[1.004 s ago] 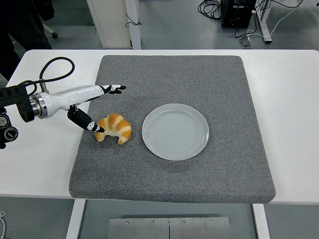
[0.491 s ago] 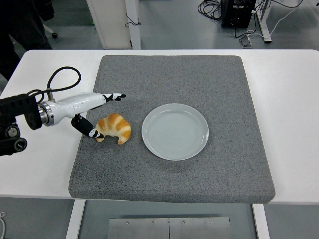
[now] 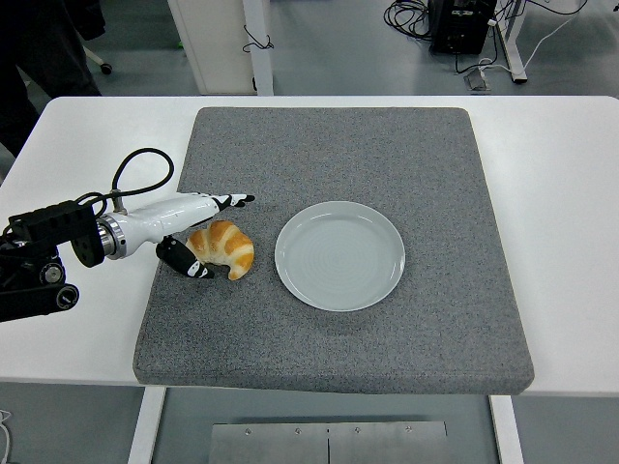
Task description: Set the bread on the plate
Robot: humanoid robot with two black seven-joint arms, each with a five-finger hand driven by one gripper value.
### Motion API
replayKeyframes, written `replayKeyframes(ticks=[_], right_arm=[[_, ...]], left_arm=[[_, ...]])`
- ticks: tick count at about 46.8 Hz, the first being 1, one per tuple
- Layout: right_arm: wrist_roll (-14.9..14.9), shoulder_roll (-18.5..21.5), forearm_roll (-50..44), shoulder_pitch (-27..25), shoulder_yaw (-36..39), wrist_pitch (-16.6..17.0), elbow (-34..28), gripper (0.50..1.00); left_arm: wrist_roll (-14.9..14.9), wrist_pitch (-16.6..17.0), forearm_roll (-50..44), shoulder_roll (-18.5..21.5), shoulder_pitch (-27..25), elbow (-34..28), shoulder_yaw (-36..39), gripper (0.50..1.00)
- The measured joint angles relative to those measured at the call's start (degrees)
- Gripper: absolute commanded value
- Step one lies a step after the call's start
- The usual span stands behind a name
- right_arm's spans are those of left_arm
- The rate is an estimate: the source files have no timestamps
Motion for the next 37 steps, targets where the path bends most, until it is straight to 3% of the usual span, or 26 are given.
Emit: replayKeyframes(ticks=[16, 22, 37], right_arm=[[0.04, 0.0, 0.0, 0.0, -0.01, 0.01, 0.03, 1.0], [0.01, 0.0, 0.0, 0.01, -0.01, 0.01, 0.01, 1.0], [-0.01, 0.0, 0.0, 0.0, -0.01, 0.0, 0.01, 1.0]], left_arm=[[0.11, 2.17, 2.0, -0.05, 0.09, 0.12, 0.0, 0.878], [0.1, 2.34, 2.19, -0.46, 0.09, 0.19, 0.02, 0.825], [0.11, 2.35, 2.65, -1.22, 0.83, 1.12, 0.53, 0.815]])
